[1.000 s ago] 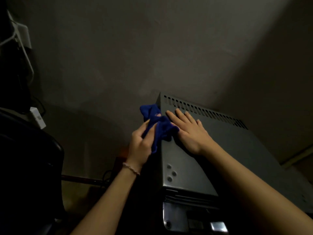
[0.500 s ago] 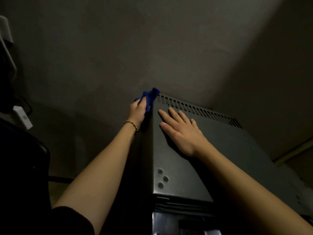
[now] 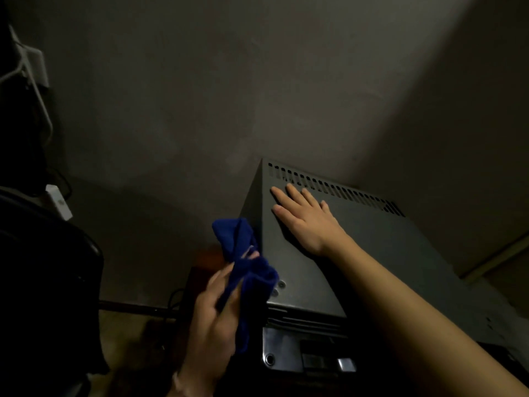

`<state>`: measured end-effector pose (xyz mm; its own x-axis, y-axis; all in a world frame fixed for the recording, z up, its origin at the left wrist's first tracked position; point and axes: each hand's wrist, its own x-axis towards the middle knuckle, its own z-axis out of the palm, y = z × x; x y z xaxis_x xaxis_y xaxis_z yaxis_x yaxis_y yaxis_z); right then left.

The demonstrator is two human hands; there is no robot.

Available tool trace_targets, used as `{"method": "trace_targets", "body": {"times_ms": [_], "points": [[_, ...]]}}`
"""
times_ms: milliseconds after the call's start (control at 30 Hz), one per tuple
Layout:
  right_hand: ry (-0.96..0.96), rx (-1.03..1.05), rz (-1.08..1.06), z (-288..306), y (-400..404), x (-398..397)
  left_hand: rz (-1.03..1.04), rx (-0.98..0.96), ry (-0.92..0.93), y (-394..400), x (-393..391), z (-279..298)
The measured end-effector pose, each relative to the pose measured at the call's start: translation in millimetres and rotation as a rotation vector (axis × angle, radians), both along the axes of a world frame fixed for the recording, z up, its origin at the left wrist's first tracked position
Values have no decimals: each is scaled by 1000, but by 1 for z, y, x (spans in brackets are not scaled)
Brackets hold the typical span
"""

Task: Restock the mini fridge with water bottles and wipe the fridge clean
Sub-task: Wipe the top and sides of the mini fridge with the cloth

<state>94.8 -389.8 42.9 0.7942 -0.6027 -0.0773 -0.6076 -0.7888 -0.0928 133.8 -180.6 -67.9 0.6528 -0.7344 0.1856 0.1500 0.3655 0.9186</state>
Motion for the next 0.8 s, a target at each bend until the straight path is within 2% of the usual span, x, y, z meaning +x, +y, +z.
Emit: {"method": "trace_targets", "body": {"times_ms": [133,233,333,433,600,800], "points": [[1,-12,-7,0,3,0,116,-21,-46,25,-28,18],[3,-13,-11,-1,4,0,108,-37,-100,24,-24,30],[7,-3,-7,-1,3,1,6,-81,-127,4,-1,35],[10,-1,8,0,2,0,39,-72,-143,-43,32,36],[8,-9,15,-1,-1,1,24,-6,-43,-129,93,34],[6,-11,11,-2,-4,1,52,116,87,-177,128,12]]}}
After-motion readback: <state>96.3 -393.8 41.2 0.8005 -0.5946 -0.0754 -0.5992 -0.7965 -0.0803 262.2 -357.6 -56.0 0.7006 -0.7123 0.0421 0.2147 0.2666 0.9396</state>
